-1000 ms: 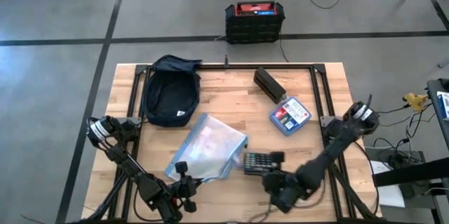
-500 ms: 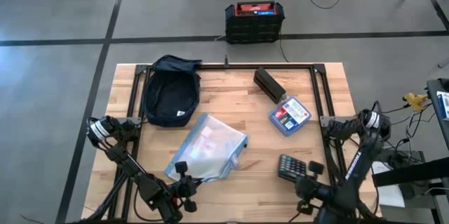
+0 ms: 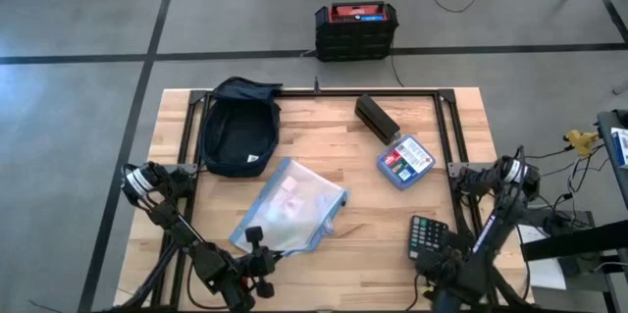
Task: Unpack backpack
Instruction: Remove the calculator from the blue zip bag, then remove the chocolate bar from the blue zip bag
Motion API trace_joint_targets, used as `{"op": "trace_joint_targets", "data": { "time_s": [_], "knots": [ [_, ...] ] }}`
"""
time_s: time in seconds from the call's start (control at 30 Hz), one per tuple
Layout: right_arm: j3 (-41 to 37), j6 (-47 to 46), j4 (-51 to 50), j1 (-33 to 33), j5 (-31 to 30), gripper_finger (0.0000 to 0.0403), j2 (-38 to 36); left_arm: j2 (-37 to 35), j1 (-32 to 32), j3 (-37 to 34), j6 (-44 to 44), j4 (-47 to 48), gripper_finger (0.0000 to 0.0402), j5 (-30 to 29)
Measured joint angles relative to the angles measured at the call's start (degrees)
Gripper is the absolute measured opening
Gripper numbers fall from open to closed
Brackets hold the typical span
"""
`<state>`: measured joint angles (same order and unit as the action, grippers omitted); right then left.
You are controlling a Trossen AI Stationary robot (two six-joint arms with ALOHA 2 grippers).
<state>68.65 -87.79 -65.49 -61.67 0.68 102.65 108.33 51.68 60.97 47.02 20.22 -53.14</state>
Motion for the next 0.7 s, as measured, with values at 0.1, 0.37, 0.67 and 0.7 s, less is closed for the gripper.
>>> {"op": "trace_joint_targets", "data": {
  "time_s": [0.1,0.37,0.67,0.7],
  "knots": [
    [0.9,3.8,0.4,2.8,-1.5,0.0199,0.0,0.0,0.0,0.0,-0.4,0.0,0.0,0.0],
    [3.9,14.0,2.9,10.9,-25.3,0.0262,0.0,0.0,0.0,0.0,-0.4,-1.3,0.0,0.0],
    [1.5,30.0,35.8,18.6,-49.9,0.0286,4.0,0.0,-0.2,0.0,-1.1,-3.1,0.0,-3.4],
    [1.5,32.2,39.2,19.7,-50.1,0.0284,5.4,0.0,-0.3,0.0,-1.8,-3.7,0.0,-3.3]
  ]
}}
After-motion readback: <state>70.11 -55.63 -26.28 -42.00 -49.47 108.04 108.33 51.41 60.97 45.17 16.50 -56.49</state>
